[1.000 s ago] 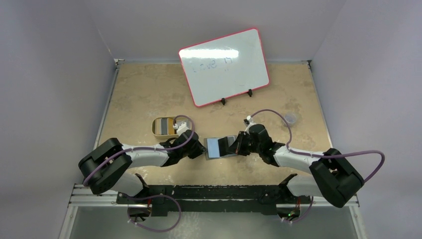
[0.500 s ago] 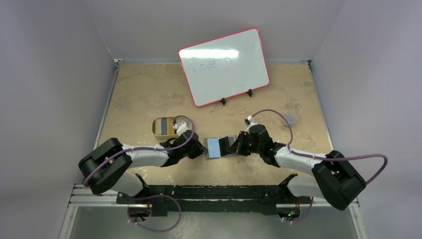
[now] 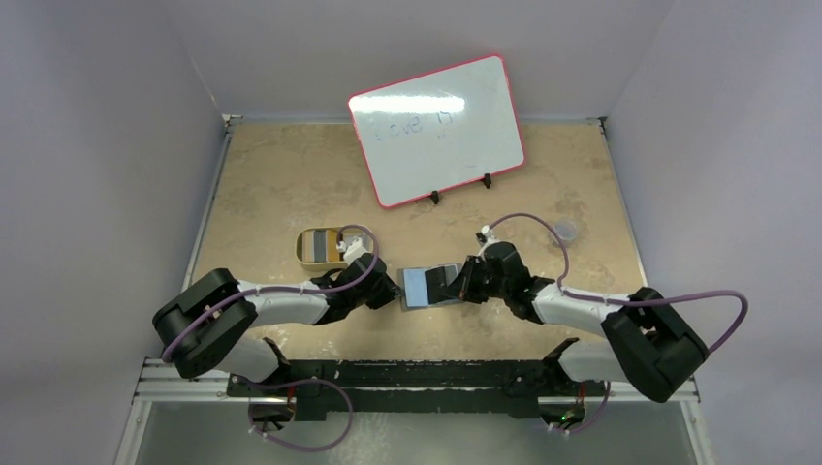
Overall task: Put the credit cards into the card holder
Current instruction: Insert the credit card into the card holder.
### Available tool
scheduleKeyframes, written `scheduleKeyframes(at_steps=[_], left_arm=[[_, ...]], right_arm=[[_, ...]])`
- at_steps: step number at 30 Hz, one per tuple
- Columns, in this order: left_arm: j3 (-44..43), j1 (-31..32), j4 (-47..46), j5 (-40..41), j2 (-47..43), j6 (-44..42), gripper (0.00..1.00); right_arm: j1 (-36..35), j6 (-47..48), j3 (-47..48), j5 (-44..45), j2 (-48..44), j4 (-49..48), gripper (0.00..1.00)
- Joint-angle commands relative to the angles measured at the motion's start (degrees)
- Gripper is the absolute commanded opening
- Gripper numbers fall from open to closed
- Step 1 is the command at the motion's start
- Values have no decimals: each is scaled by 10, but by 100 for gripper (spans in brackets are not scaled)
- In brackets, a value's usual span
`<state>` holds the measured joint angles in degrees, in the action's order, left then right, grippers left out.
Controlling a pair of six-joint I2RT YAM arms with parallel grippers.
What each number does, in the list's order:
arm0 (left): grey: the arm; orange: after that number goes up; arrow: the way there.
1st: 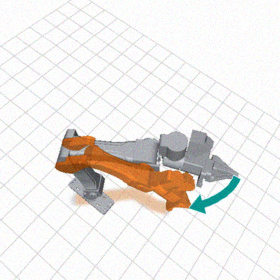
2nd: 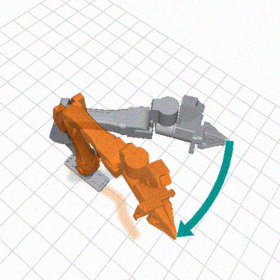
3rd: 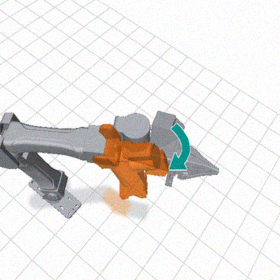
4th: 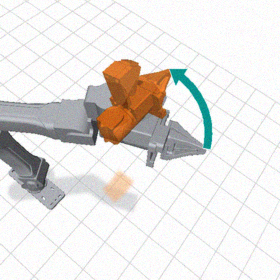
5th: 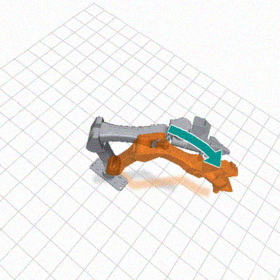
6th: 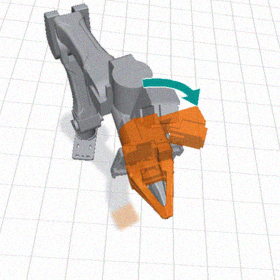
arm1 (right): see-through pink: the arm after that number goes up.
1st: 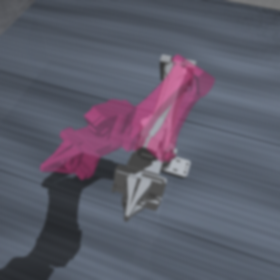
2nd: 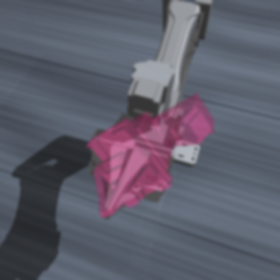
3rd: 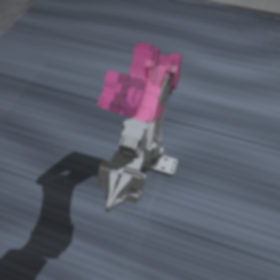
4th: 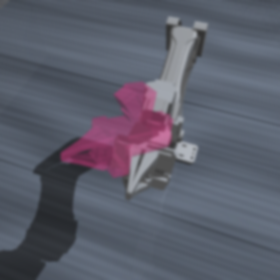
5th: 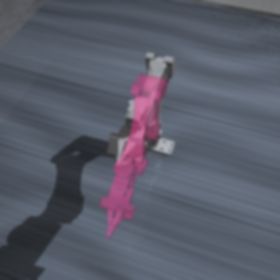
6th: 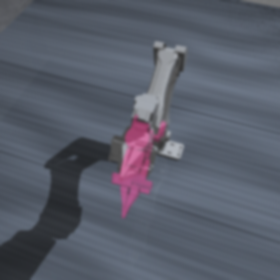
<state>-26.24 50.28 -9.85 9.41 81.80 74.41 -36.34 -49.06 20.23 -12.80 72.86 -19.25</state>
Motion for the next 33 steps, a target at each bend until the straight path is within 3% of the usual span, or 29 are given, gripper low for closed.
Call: scheduleKeyframes(at_steps=[1, 10, 25, 33], left_arm=[[19, 2, 52, 18, 10, -4, 0], [18, 5, 50, 20, 19, -5, 0], [16, 7, 62, 27, 13, -7, 0], [12, 7, 66, 29, 12, -10, 0]], right_arm=[[-1, 8, -2, -5, 21, -22, 0], [-2, -8, -19, -48, 54, -80, 0], [0, -8, -11, -3, 11, -2, 0], [-1, -3, -14, -24, 34, -37, 0]])
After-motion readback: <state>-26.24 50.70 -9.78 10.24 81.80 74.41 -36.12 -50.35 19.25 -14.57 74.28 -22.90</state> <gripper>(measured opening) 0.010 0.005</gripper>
